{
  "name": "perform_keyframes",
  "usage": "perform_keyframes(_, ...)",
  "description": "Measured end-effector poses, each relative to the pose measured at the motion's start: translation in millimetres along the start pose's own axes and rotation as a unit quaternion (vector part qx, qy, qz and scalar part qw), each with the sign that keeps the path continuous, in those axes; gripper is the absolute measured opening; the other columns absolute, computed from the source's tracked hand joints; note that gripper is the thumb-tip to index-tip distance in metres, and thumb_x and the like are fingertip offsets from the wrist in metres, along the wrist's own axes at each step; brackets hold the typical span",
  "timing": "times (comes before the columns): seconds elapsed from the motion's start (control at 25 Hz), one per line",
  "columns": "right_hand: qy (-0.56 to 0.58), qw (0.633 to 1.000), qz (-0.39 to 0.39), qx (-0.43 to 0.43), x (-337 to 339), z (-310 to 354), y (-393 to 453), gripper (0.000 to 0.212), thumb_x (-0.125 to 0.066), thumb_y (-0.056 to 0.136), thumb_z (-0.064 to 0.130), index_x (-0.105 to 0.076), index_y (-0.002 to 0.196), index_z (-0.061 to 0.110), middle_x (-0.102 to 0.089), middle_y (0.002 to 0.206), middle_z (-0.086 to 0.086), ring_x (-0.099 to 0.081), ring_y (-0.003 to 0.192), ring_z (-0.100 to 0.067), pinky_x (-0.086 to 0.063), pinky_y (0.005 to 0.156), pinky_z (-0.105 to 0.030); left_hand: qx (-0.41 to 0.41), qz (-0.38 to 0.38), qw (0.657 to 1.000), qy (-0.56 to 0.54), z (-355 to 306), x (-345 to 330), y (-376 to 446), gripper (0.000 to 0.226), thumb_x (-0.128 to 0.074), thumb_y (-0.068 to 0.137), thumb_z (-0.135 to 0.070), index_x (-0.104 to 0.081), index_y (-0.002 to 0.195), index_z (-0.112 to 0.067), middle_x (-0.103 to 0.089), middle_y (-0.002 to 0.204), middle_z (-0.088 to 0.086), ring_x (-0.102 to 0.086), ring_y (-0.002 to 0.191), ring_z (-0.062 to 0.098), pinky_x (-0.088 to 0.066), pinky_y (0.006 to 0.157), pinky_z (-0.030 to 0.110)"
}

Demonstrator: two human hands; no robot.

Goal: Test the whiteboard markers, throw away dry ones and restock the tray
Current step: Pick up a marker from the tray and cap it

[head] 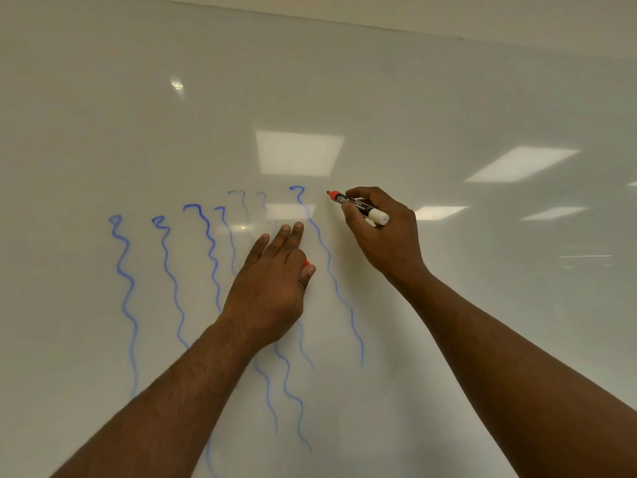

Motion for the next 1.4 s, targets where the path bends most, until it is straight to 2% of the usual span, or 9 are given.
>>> perform_keyframes(0.24,-0.014,1.0,-0.011,-0.001,-3.1,5.0,25.0,0.017,-0.062,0.087,0.034,-0.072,0.098,0.024,-0.07,0.079,0.01,-0.064,0.07,-0.007,-0.053,0.064,-0.029,-0.001,0.003,1.0,0.01,-0.3,1.7,2.1,0.075,0.005,0.09,-0.045,-0.055,0.121,-0.013,-0.016,0.16,0.001,-0.01,0.149,0.013,0.001,0.121,0.035)
perform_keyframes(0.4,0.013,0.999,-0.019,-0.047,11.0,-0.8,21.5,0.016,-0.064,0.086,0.032,-0.073,0.095,0.022,-0.073,0.081,0.009,-0.068,0.075,-0.005,-0.052,0.066,-0.023,0.003,0.003,1.0,0.008,-0.4,5.1,2.4,0.076,0.007,0.088,-0.046,-0.055,0.12,-0.015,-0.017,0.16,0.0,-0.011,0.148,0.012,0.001,0.121,0.035)
perform_keyframes(0.72,0.041,0.995,-0.01,-0.092,33.2,-12.8,-30.0,0.009,-0.065,0.087,0.022,-0.073,0.09,0.024,-0.074,0.078,0.006,-0.067,0.07,-0.007,-0.045,0.056,-0.011,-0.007,-0.047,0.998,0.041,-1.5,-9.5,1.8,0.051,-0.019,0.098,-0.035,-0.063,0.097,-0.009,-0.04,0.149,0.012,-0.035,0.141,0.024,-0.021,0.117,0.044)
perform_keyframes(1.12,0.043,0.992,-0.017,-0.119,54.6,-30.7,-95.2,0.008,-0.066,0.088,0.016,-0.072,0.09,0.021,-0.073,0.078,0.005,-0.067,0.07,-0.009,-0.048,0.058,-0.014,0.021,-0.042,0.999,0.015,-7.0,-11.6,-0.3,0.063,-0.009,0.095,-0.041,-0.06,0.107,-0.006,-0.03,0.156,0.009,-0.024,0.146,0.022,-0.011,0.12,0.039)
perform_keyframes(1.4,0.027,0.988,-0.027,-0.148,77.0,-45.7,-142.5,0.011,-0.068,0.087,0.012,-0.072,0.088,0.023,-0.073,0.076,0.004,-0.067,0.069,-0.012,-0.048,0.056,-0.02,0.031,-0.053,0.998,0.014,-11.4,-17.6,0.0,0.06,-0.011,0.097,-0.041,-0.059,0.101,-0.005,-0.03,0.155,0.013,-0.023,0.146,0.026,-0.013,0.12,0.041)
Point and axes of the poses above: each hand's wrist, its own y-axis towards the middle knuckle, its own x-axis out of the back of the hand, z = x × y, the point moved 2 cm from there along y, towards the middle knuckle
